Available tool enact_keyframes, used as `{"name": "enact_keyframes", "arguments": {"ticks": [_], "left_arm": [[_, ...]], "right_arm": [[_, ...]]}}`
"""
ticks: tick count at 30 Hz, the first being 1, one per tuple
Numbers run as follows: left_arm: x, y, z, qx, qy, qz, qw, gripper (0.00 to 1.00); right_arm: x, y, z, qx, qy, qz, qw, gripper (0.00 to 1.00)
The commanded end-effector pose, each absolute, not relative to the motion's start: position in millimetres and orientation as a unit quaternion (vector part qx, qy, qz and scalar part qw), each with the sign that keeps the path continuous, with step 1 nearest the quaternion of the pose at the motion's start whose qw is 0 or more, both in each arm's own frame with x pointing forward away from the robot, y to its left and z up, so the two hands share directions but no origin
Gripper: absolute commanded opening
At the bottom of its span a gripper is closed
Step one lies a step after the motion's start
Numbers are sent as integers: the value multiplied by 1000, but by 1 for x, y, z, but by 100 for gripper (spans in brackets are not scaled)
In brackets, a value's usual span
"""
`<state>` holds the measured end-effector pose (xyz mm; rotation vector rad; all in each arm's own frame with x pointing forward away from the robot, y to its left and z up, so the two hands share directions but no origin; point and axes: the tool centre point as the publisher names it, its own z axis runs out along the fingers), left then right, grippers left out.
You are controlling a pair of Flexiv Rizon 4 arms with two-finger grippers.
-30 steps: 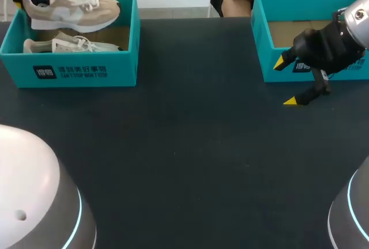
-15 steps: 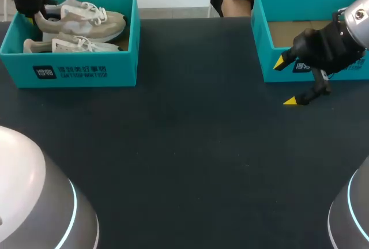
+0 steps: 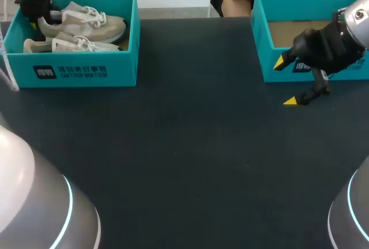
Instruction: Take the shoe out of the shoebox, open the shoe tongue, remove and reinsert the insole, then place the shoe into the shoebox
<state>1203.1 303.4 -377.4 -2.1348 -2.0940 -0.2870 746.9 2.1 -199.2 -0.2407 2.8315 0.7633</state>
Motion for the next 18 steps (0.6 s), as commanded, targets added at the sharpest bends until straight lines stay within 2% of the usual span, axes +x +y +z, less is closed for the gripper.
{"name": "enact_keyframes", "arguments": {"ticks": [1,2,18], "left_arm": [[1212,303,-372,-711,-695,-68,84,95],[1210,303,-368,-715,-691,-67,82,100],[1164,281,-285,-730,-681,-46,15,100]], "right_arm": [[748,3,-200,-81,958,257,99,100],[748,3,-200,-81,958,257,99,100],[748,3,-200,-81,958,257,99,100]]}}
